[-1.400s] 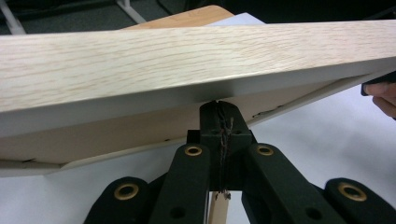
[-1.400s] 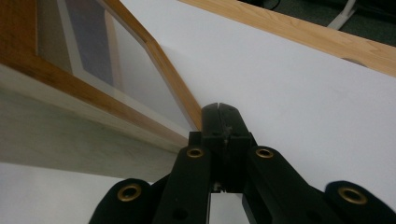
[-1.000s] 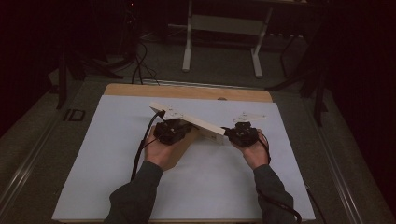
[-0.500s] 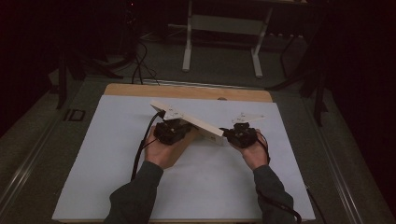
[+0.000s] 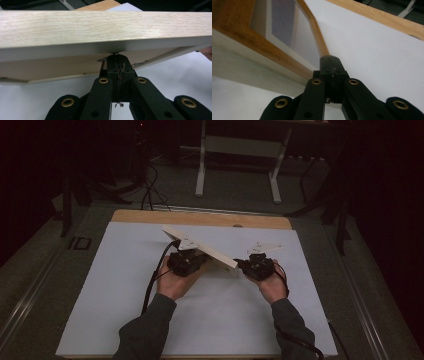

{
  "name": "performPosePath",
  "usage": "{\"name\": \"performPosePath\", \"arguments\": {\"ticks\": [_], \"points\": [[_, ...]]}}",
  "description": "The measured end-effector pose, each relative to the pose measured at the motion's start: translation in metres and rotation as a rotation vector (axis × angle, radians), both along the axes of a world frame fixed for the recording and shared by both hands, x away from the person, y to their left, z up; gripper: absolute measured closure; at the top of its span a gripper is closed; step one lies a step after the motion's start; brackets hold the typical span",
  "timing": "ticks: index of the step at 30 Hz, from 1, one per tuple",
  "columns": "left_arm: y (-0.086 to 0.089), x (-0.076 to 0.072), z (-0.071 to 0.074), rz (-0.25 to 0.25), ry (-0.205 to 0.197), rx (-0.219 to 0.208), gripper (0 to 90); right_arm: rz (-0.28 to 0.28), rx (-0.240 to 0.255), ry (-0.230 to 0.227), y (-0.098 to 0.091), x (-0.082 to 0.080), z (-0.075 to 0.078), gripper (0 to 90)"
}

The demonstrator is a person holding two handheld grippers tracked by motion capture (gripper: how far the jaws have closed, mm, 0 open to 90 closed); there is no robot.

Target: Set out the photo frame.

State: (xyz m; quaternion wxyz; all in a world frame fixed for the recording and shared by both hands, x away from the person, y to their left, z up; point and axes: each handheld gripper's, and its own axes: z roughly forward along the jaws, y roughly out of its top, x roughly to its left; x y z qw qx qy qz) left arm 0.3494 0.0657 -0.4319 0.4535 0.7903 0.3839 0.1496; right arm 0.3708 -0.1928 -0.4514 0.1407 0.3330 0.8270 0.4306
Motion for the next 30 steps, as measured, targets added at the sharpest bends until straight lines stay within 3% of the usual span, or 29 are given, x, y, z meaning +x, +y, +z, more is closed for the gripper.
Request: {"name": "performPosePath", "arguments": {"ticks": [30], "points": [[0.001,0.005,0.001,0.003,0.007,0.015,90.0,0.087,-0.001,-0.003,0.009,-0.017,0.0,90.0]]}}
